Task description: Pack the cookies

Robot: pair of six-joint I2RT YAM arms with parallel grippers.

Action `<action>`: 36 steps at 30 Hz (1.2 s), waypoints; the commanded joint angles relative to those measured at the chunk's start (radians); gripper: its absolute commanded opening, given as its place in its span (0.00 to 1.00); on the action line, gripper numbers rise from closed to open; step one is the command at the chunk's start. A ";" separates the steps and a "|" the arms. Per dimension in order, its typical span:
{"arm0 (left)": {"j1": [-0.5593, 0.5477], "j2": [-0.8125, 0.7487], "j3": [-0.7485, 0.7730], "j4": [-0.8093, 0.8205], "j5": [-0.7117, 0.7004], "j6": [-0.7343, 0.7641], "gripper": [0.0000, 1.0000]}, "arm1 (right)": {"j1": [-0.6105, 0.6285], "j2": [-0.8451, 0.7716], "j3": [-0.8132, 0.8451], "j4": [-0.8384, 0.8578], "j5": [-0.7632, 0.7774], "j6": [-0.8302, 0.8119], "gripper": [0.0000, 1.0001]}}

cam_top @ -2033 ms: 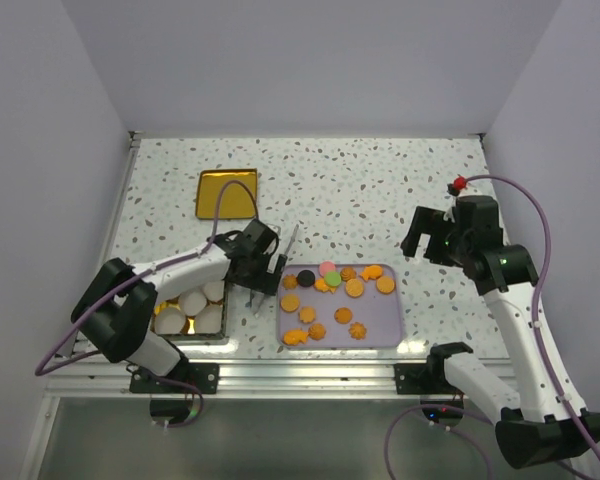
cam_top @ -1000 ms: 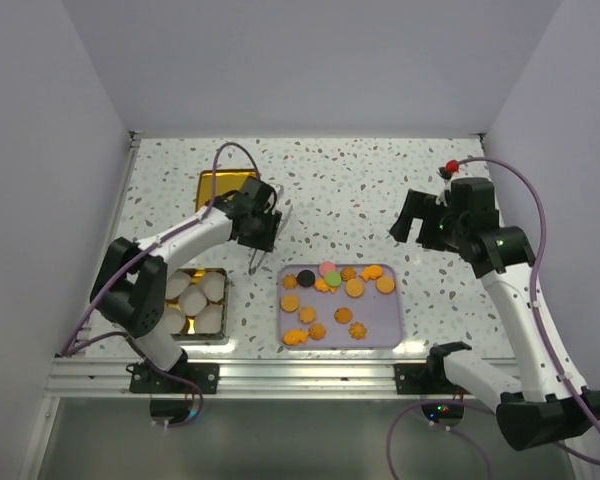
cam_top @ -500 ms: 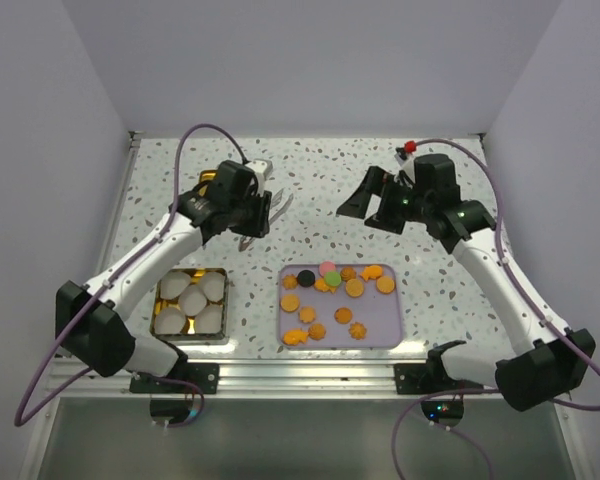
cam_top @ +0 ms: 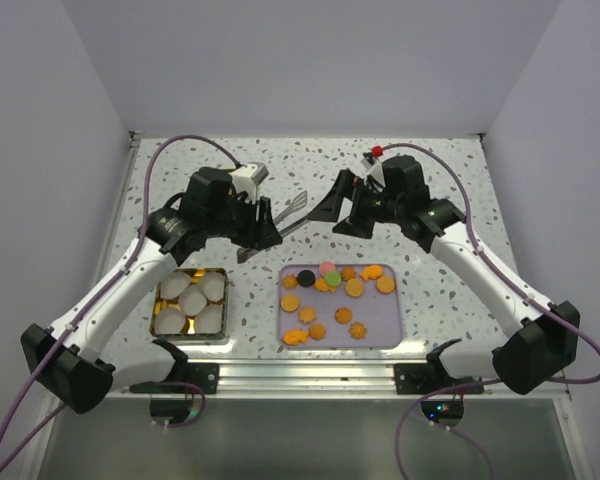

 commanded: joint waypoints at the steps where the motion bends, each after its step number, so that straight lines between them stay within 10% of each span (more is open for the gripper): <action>1: -0.003 -0.058 -0.046 0.141 0.170 -0.100 0.53 | 0.051 0.030 0.009 0.128 -0.042 0.087 0.99; 14: -0.005 -0.111 -0.073 -0.130 -0.007 -0.019 0.52 | 0.044 -0.091 0.275 -0.227 0.176 -0.175 0.99; 36: -0.039 -0.217 -0.294 -0.163 0.035 -0.034 0.47 | 0.044 -0.338 0.126 -0.553 0.415 -0.244 0.99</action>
